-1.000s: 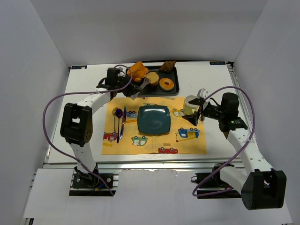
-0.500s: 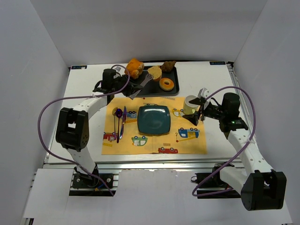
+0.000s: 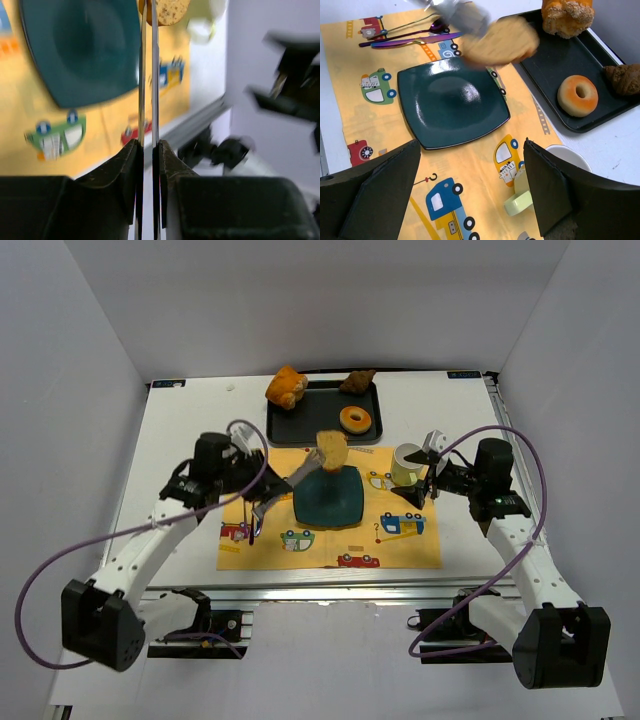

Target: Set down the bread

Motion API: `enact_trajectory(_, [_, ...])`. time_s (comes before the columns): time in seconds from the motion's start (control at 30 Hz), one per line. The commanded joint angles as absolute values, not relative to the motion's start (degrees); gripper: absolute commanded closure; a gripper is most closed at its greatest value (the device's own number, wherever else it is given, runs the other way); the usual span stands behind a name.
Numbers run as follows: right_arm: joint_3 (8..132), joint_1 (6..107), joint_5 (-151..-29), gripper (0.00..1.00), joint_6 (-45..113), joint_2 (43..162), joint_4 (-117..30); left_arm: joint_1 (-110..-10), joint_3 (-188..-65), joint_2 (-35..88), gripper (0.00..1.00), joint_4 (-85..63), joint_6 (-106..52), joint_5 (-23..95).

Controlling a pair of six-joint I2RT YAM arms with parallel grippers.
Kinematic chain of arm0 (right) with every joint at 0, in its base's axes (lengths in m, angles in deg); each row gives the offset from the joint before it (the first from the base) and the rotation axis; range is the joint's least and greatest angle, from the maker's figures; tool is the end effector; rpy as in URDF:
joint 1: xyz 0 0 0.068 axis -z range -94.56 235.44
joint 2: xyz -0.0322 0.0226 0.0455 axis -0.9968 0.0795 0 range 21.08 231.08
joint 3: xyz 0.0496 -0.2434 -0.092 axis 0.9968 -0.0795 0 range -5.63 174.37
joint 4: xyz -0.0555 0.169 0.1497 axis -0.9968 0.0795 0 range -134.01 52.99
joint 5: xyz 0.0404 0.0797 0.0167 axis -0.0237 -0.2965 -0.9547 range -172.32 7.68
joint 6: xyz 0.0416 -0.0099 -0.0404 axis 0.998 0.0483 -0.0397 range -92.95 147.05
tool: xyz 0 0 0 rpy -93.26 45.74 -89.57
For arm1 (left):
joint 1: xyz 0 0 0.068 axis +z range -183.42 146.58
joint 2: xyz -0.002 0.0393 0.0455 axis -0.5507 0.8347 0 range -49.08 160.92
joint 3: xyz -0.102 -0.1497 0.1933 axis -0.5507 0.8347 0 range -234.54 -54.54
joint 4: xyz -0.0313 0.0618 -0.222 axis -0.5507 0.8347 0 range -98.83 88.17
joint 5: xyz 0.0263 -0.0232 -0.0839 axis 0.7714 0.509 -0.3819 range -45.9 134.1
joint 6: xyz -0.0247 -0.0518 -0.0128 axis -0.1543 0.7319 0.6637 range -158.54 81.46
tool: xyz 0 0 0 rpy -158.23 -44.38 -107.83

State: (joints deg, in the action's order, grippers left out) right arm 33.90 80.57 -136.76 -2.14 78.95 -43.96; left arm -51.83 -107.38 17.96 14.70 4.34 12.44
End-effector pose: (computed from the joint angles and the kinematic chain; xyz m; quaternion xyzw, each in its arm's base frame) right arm 0.1958 0.0515 0.2886 -0.4670 0.6112 0.2530 0.5867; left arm 0.2107 -0.0936 0.2872 -0.0656 0.8696 -0.4266 0.2398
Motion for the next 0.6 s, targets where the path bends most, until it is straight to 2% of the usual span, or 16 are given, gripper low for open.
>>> enact_trajectory(0.0, [34.9,80.9,-138.9,0.12,-3.5,79.4,-44.1,-57.5,-101.6,13.2,1.00,23.9,1.7,16.5])
enact_trajectory(0.23, [35.3,80.9,-139.6,0.12,-3.4,80.1,-44.1,-61.2,-98.2,11.6,0.99,27.4,0.1,22.2])
enact_trajectory(0.33, [35.5,80.9,-139.4,0.12,-4.1,79.8,-42.1,-61.2,-99.0,12.8,0.78,27.6,-0.5,24.0])
enact_trajectory(0.37, [35.5,80.9,-139.3,0.12,-4.2,79.7,-41.6,-61.2,-99.4,13.1,0.67,27.4,-0.7,24.3])
enact_trajectory(0.43, [35.6,80.9,-139.0,0.12,-4.8,79.4,-40.9,-61.2,-100.8,13.4,0.52,26.9,-0.7,24.9])
enact_trajectory(0.5, [35.5,80.9,-138.8,0.12,-5.0,79.1,-40.2,-61.2,-101.8,13.5,0.44,26.4,-0.5,24.9])
enact_trajectory(0.57, [35.5,81.0,-138.8,0.12,-5.4,79.0,-40.0,-61.2,-103.4,13.5,0.41,25.5,-0.2,25.1])
